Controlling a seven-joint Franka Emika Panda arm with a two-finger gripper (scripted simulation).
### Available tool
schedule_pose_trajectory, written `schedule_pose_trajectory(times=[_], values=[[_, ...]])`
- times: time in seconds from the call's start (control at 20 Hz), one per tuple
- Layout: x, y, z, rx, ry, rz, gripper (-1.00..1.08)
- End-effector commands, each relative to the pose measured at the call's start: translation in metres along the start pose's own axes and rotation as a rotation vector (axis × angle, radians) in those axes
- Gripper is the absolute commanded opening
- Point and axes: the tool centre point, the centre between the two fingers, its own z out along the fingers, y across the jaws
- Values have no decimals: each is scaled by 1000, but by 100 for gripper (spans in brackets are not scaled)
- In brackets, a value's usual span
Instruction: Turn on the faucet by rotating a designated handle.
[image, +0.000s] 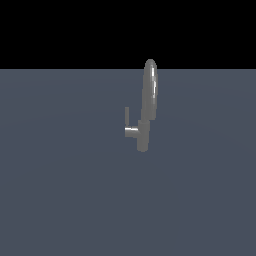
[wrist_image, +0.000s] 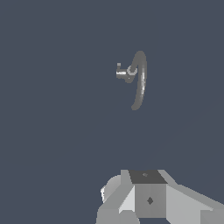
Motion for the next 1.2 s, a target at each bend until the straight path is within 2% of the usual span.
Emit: schedule_pose_trajectory(times=[0.0,0.3,0.55,0.85,1.15], values=[[1,3,0,9,1,12,-100],[1,2,-2,4,7,17,-100],[3,-1,-10,-11,36,56,-100],[7,-10,-26,-45,101,141,-100],[14,-26,-47,-98,195,266,-100]])
